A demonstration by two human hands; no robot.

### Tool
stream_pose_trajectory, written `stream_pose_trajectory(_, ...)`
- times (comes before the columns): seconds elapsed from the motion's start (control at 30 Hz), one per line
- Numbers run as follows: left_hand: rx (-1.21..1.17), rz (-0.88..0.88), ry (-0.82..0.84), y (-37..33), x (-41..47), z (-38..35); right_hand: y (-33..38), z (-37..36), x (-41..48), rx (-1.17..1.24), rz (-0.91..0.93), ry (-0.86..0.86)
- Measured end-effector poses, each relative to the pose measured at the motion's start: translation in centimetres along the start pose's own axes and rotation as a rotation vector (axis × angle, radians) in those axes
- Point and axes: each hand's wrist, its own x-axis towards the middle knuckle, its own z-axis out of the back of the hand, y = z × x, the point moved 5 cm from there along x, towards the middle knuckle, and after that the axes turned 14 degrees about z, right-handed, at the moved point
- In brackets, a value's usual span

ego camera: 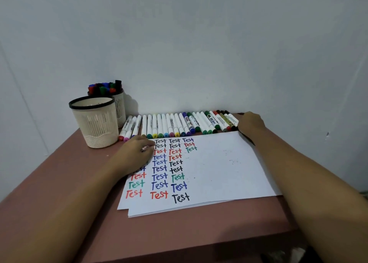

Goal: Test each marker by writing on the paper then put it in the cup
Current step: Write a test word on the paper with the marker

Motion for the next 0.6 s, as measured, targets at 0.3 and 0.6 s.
stream_pose_trajectory(0.3, -0.007, 0.003, 0.001, -0.1, -0.2, 0.1, -0.1, 0.1, 0.3, 0.049, -0.034, -0.033)
stream_pose_trajectory(0.6, -0.026, 0.027, 0.0, -0.4, -0.4, 0.5, 2.2, 1.8, -0.6, 0.272, 0.067, -0.303)
